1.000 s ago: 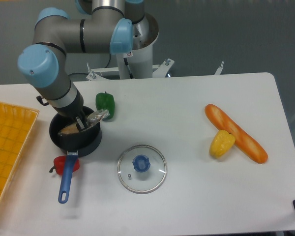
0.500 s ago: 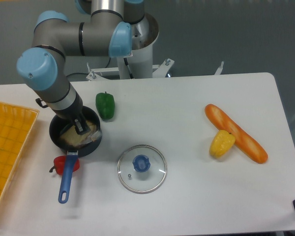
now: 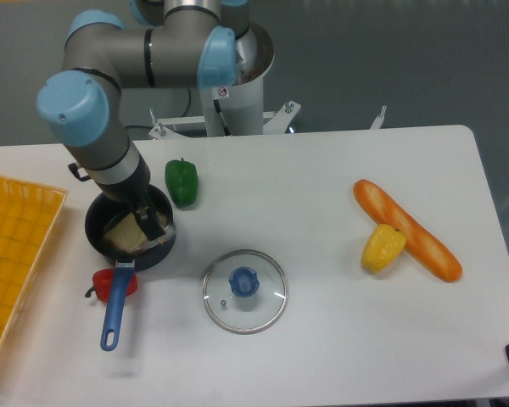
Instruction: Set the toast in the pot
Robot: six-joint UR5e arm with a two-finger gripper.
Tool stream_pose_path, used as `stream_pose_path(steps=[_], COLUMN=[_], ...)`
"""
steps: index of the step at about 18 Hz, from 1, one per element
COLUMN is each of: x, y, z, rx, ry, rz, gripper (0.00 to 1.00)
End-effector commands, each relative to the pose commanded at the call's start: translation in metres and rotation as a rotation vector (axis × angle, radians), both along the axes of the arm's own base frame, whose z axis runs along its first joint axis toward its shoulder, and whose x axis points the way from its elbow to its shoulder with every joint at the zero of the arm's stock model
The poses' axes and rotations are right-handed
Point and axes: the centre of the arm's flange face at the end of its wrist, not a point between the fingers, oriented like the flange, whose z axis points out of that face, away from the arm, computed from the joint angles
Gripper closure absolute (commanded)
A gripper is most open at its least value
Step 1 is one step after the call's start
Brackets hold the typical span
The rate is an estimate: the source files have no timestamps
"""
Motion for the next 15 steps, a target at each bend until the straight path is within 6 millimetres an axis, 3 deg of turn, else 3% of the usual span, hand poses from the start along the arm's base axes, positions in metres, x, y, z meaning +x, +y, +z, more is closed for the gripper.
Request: stream_pose_path(steps=[10,15], x=[-0.101,-0.116], y=[-0.068,-0.085], z=[0.017,0.026], rx=[-0.007,0.041], ry=[-0.001,-0.023], rz=[-0.094,-0.059], gripper=[0.0,0.0])
